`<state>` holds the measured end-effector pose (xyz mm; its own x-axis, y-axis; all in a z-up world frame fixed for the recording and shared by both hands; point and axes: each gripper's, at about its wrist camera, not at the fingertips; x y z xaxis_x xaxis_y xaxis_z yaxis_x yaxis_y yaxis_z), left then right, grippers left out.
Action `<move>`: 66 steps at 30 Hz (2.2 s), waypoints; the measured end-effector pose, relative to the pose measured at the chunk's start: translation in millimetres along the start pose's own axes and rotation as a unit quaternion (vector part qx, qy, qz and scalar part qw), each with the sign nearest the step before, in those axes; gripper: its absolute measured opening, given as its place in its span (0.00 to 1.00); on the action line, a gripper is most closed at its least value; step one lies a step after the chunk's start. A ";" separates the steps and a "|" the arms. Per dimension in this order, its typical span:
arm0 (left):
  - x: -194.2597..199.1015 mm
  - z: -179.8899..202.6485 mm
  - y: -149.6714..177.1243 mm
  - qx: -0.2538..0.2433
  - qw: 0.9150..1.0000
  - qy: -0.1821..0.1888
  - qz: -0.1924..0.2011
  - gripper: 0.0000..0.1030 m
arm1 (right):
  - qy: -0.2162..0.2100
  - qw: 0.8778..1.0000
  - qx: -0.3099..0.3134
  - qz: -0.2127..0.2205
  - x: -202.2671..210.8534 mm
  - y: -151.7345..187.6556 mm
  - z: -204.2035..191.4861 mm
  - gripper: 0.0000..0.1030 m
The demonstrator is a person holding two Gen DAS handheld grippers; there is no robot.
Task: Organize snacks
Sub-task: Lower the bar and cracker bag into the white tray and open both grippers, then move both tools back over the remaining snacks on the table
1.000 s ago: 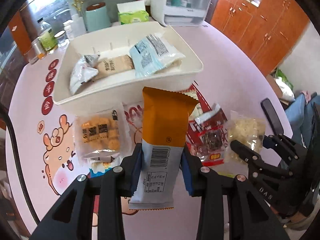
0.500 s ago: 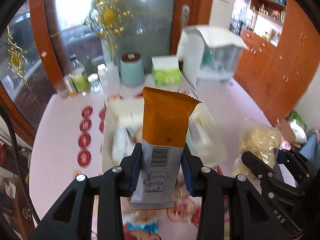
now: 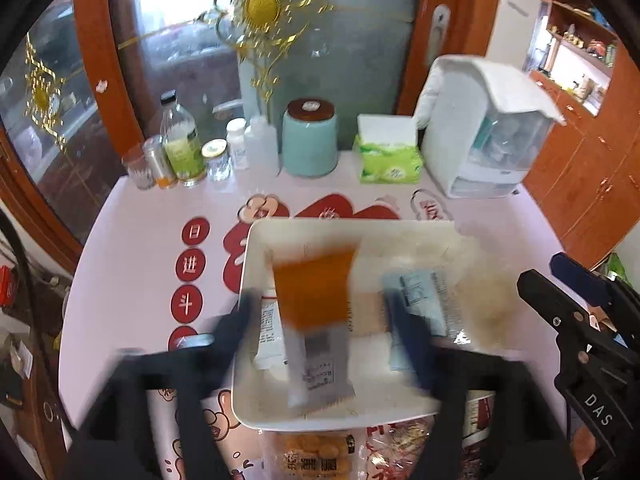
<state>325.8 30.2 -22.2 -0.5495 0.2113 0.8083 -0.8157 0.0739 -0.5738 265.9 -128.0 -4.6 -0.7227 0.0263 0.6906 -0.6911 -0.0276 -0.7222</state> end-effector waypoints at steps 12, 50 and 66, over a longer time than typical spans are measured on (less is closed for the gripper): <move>2.6 -19.0 12.3 0.029 0.999 -0.030 0.019 0.90 | -0.007 0.999 -0.006 -0.034 -19.9 12.4 -5.5 0.56; 105.6 126.0 153.0 -0.022 0.998 0.034 0.041 0.96 | -0.003 1.000 -0.005 0.001 134.4 147.4 95.4 0.77; -17.6 122.7 240.8 0.023 0.994 0.005 -0.103 0.92 | -0.078 0.985 0.023 -0.149 80.4 297.9 69.1 0.77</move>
<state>116.8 -75.3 -158.4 -0.3675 0.2066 0.9068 -0.9186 0.0716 -0.3887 1.9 -203.2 -161.6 -0.4754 -0.1141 0.8723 -0.8697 -0.0884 -0.4856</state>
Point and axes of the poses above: each gripper's, at about its wrist camera, not at the fingertips, and x roughly against the way its jaws point, z to its right, y to its underside, and after that the axes turned 5 degrees about y, right-handed
